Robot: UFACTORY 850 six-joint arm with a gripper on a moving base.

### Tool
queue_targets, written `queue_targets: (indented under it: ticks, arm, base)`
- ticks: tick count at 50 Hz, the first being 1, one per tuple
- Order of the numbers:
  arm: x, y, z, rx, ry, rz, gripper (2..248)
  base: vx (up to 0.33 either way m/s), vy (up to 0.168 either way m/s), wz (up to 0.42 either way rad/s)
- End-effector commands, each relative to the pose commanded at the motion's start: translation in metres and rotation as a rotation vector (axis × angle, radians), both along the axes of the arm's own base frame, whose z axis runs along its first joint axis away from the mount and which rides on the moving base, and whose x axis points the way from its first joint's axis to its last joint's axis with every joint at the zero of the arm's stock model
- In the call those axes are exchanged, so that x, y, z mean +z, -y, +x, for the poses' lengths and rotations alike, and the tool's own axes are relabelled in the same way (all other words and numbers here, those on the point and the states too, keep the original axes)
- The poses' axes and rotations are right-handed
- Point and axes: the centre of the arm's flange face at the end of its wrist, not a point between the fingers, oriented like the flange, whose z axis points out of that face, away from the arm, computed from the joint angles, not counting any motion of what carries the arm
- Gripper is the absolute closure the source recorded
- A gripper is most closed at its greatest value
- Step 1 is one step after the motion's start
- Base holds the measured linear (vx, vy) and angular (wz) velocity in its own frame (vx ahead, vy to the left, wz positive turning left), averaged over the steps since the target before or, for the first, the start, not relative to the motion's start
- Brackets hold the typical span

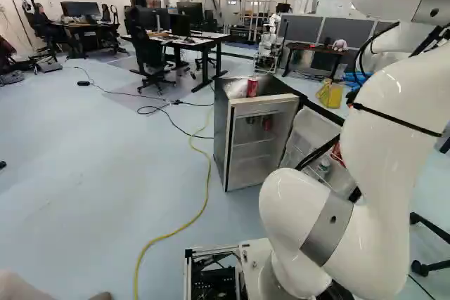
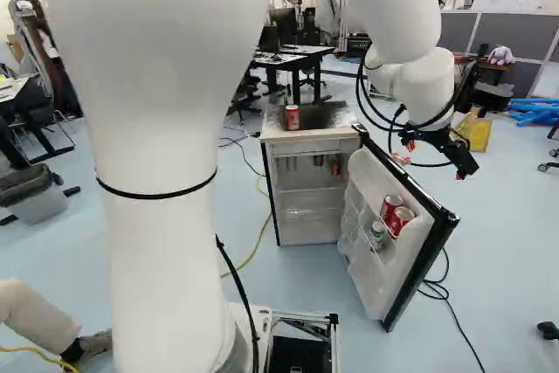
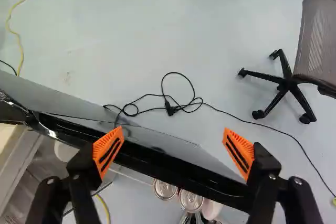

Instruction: Grab a drink from the fridge

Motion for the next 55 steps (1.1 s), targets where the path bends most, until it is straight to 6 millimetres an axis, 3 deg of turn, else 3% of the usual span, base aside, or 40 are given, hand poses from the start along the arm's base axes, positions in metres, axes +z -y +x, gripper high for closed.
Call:
queue_targets:
  ticks: [12, 55]
  arm:
    - [-0.008, 0.013, 0.003, -0.009, -0.014, 0.021, 3]
    - [-0.064, 0.027, 0.012, -0.01, -0.065, 0.089, 3]
  base:
    - [0.0, 0.0, 0.0]
    - [0.0, 0.0, 0.0]
